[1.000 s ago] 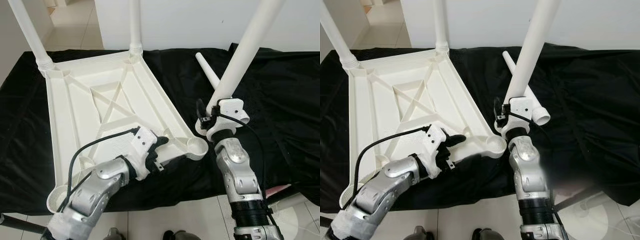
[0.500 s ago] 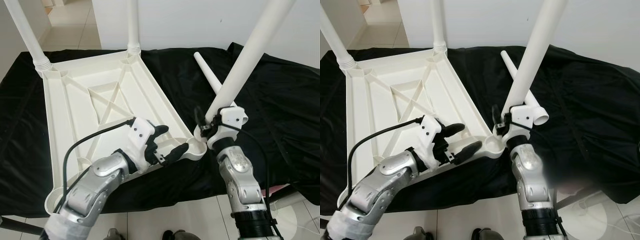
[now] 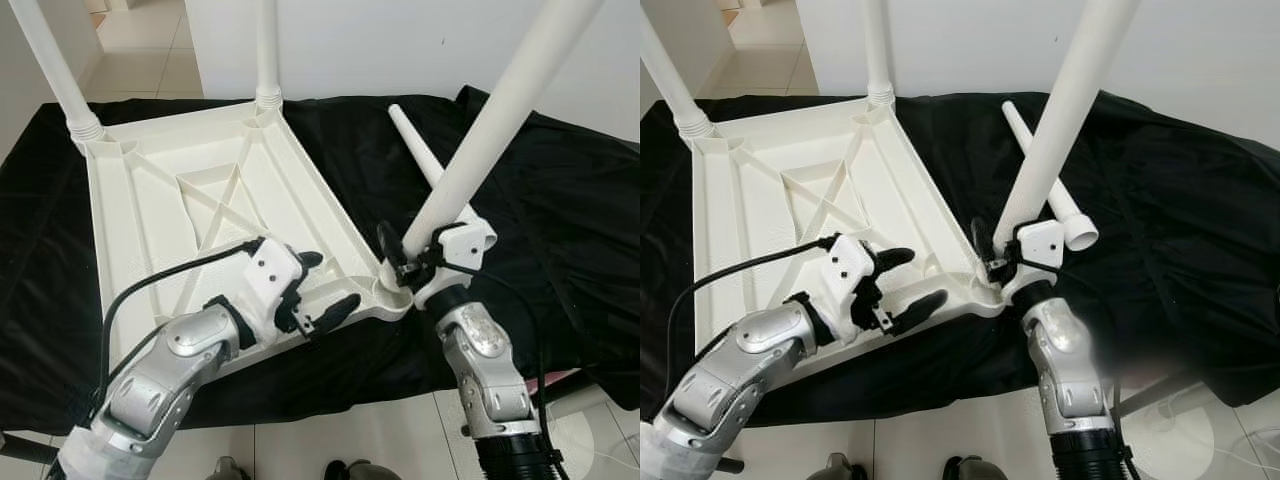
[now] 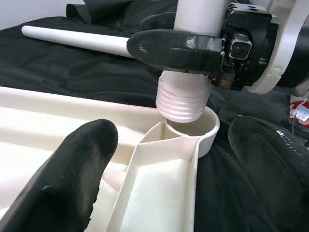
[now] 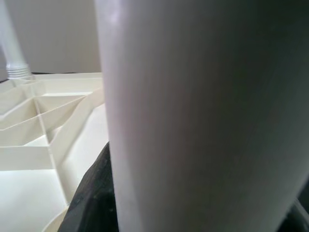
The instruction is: Building children table
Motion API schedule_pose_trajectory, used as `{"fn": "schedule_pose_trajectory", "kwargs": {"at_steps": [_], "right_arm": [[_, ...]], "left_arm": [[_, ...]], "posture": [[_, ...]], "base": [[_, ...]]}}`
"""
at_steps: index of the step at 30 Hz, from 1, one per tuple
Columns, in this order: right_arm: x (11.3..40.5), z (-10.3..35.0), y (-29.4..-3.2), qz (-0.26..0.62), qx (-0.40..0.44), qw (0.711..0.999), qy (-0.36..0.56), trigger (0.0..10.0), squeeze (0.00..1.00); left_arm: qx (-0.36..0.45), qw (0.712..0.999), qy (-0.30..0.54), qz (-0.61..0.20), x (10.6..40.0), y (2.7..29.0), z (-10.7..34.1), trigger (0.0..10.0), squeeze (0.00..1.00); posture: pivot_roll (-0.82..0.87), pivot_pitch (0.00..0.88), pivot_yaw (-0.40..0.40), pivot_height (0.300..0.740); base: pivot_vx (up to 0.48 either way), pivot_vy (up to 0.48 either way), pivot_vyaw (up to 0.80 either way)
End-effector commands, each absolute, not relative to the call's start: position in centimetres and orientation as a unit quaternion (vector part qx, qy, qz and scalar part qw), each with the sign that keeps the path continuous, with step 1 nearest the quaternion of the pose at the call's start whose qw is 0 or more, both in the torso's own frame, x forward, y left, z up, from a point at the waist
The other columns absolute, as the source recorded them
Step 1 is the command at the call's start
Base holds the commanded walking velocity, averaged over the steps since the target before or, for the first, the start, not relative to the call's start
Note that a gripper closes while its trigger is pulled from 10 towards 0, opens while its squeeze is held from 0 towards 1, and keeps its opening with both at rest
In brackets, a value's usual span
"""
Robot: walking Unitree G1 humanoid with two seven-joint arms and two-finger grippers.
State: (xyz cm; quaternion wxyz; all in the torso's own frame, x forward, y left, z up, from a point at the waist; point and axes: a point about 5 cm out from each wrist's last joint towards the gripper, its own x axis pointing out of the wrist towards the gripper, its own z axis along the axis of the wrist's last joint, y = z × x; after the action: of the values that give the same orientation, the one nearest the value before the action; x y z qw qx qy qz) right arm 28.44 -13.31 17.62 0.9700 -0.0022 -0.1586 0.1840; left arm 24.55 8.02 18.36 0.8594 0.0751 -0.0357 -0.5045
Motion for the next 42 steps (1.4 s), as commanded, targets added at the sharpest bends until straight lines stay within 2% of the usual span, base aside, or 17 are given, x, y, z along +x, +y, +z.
{"fn": "schedule_pose_trajectory", "kwargs": {"at_steps": [1,16,20,28,34,42], "right_arm": [[27.9,17.0,-13.5,0.195,-0.003,0.968,-0.155,10.0,0.0],[27.2,14.6,-14.1,0.226,-0.05,0.966,-0.119,10.0,0.0],[27.4,14.0,-13.7,0.253,-0.089,0.956,-0.117,10.0,0.0],[27.6,13.7,-12.8,0.289,-0.1,0.945,-0.112,10.0,0.0],[28.0,13.5,-12.6,0.291,-0.074,0.948,-0.102,10.0,0.0],[29.3,12.9,-12.8,0.244,-0.013,0.968,-0.053,10.0,0.0]], "left_arm": [[0.086,0.828,-0.035,-0.553,23.6,7.8,18.4,10.0,0.0],[0.088,0.83,-0.037,-0.549,23.2,7.7,18.3,10.0,0.0],[0.086,0.832,-0.038,-0.547,23.3,7.8,18.4,10.0,0.0],[0.086,0.832,-0.038,-0.547,23.4,7.7,18.5,10.0,0.0],[0.087,0.833,-0.04,-0.545,23.4,7.7,18.6,10.0,0.0],[0.086,0.833,-0.044,-0.544,23.5,7.6,18.7,10.0,0.0]], "posture": [[-0.04,0.131,-0.034,0.74],[-0.03,0.133,-0.032,0.74],[-0.03,0.132,-0.023,0.74],[-0.03,0.135,-0.021,0.74],[-0.02,0.135,-0.022,0.74],[-0.02,0.126,-0.029,0.74]], "base": [[0.0,0.0,0.0],[0.0,0.0,0.0],[0.0,0.0,0.0],[0.0,0.0,0.0],[0.0,0.0,0.0],[0.0,0.0,0.0]]}}
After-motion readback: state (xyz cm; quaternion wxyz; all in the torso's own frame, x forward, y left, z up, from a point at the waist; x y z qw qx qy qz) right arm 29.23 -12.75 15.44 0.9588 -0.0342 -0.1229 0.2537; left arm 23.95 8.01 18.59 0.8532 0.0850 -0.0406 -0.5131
